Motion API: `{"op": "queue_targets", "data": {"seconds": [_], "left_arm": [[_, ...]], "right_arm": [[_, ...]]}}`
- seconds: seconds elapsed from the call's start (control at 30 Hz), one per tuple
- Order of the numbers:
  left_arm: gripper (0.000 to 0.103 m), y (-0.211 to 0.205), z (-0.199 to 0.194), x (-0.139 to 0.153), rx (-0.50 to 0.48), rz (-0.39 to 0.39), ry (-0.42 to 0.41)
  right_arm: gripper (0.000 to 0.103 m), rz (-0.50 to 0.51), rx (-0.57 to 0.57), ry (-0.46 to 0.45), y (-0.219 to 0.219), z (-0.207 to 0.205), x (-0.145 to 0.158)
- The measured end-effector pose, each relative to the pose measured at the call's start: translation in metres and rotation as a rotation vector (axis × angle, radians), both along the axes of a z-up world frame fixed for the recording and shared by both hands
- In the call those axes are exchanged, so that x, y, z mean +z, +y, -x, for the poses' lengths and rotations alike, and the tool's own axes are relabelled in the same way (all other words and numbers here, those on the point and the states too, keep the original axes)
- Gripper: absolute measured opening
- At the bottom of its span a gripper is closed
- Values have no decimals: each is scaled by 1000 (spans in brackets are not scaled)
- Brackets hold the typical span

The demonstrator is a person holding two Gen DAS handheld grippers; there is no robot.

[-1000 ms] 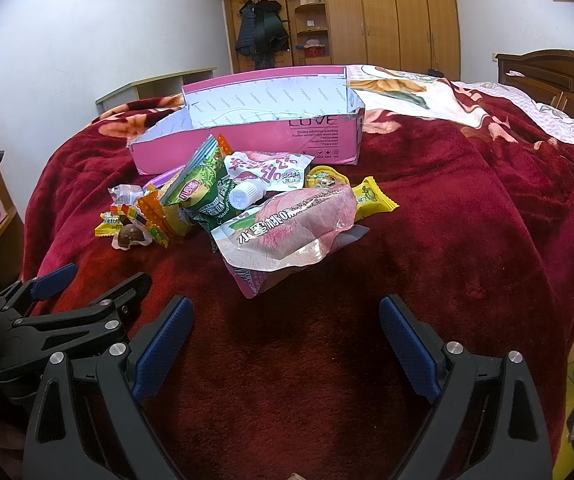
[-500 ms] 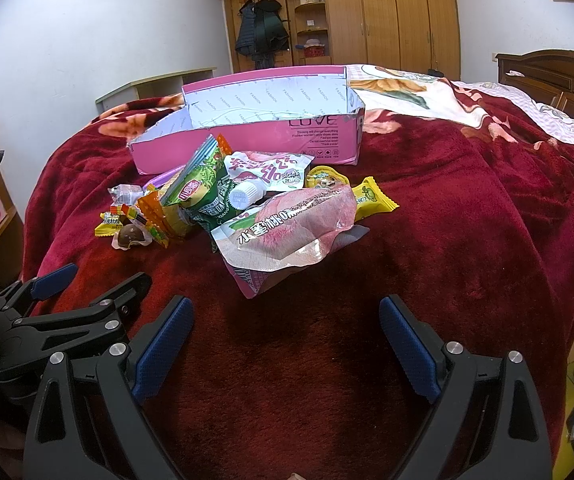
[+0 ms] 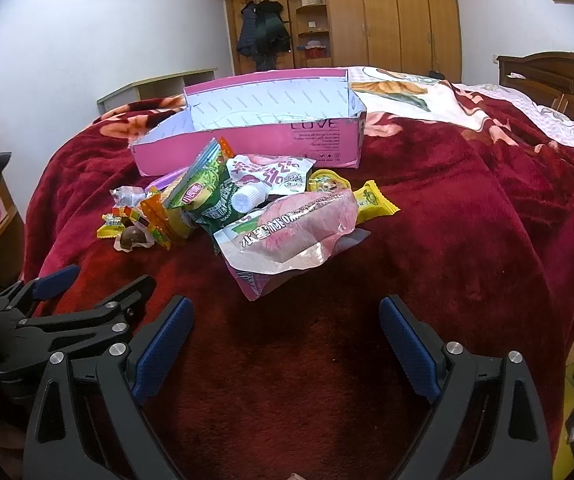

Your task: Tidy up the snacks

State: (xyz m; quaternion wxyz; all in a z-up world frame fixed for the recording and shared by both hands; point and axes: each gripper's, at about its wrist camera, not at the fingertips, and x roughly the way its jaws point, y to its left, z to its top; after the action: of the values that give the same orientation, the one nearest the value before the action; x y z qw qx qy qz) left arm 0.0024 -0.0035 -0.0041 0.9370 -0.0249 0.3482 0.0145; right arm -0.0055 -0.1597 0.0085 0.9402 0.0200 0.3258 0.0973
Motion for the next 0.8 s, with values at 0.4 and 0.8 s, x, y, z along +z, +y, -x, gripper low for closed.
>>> {"op": "queue_targets", "data": {"seconds": [0.4, 0.8], "left_arm": [[102, -1, -1, 0, -1, 5, 6], [98, 15, 1, 12, -44, 42, -12]], "right_arm": [[96, -9, 19, -2, 2, 0, 6], [96, -43, 62, -2, 1, -3, 12]]}}
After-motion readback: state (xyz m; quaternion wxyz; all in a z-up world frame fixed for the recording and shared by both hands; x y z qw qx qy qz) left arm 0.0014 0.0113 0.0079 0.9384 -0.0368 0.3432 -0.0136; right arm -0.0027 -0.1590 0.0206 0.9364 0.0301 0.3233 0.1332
